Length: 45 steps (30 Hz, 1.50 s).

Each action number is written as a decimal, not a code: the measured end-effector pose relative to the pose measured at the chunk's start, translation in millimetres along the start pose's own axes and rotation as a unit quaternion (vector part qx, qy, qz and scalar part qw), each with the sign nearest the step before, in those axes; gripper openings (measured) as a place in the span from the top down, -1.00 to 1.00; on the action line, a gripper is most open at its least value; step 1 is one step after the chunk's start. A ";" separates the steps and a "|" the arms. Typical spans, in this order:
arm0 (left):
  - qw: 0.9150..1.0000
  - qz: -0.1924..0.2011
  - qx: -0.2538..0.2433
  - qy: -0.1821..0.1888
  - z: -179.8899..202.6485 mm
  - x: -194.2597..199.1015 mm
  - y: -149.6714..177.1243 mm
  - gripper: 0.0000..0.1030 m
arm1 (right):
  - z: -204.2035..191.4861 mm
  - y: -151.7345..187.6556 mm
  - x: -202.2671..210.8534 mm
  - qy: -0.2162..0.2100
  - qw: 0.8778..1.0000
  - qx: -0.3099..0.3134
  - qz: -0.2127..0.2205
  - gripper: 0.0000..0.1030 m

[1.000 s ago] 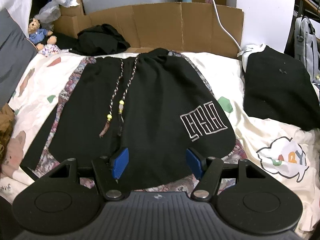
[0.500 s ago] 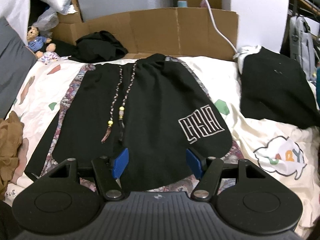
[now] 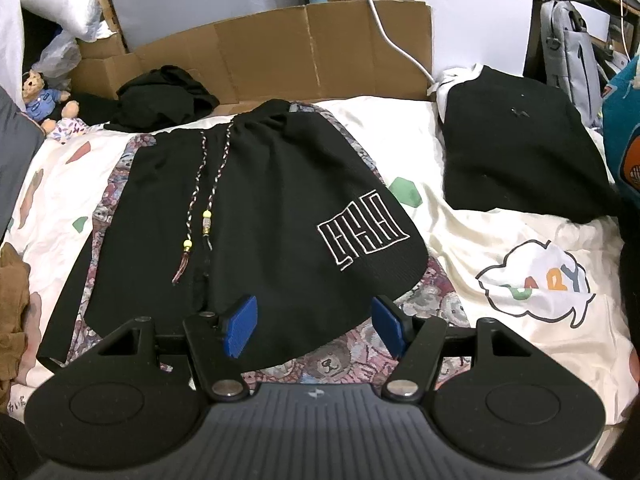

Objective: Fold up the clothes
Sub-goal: 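Move the left gripper over the brown cloth beside the shorts, then lower the left gripper onto the shorts' floral hem and close it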

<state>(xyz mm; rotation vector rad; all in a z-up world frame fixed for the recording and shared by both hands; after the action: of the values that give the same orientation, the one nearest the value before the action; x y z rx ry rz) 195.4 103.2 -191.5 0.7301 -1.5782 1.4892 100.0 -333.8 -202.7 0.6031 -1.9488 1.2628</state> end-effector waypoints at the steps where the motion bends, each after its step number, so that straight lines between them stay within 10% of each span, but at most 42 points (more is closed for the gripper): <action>1: 1.000 -0.003 0.000 0.007 5.0 -4.4 0.7 -0.20 | 0.7 0.5 -0.2 -0.001 1.000 -0.002 -0.001 -0.33; 11: 0.991 -0.021 -0.084 0.100 60.5 -14.8 -4.3 -0.56 | 7.3 3.4 -5.0 -0.001 1.000 -0.008 -0.008 -0.33; 19: 0.986 0.008 -0.151 0.073 88.1 -5.3 -3.5 -0.88 | 12.8 6.7 -7.9 0.005 1.000 -0.012 -0.012 -0.33; 25: 0.987 -0.010 -0.146 0.071 88.0 -12.4 0.4 -0.84 | 13.0 8.6 -9.0 0.005 1.000 -0.006 -0.014 -0.33; 36: 0.985 -0.087 -0.139 0.046 60.6 -39.3 16.3 -0.18 | 15.9 9.3 -9.9 0.011 1.000 -0.008 -0.015 -0.33; 45: 0.981 -0.096 -0.155 0.065 70.8 -57.7 25.9 -0.34 | 16.5 11.5 -14.0 0.016 1.000 -0.003 -0.020 -0.33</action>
<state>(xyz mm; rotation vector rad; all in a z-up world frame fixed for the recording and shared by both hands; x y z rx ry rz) 189.2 29.7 -251.3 0.5740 -1.5466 1.0957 95.3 -344.1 -224.4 0.6129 -1.9044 1.2333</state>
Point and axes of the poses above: each gripper's, at about its wrist camera, not at the fingertips, and x roughly against the way its jaws point, z to its right, y to its underside, the point moved 5 cm from there along -x, roughly the way its jaws point, and after that the axes turned 11 degrees about -x, right-handed, at the moved point
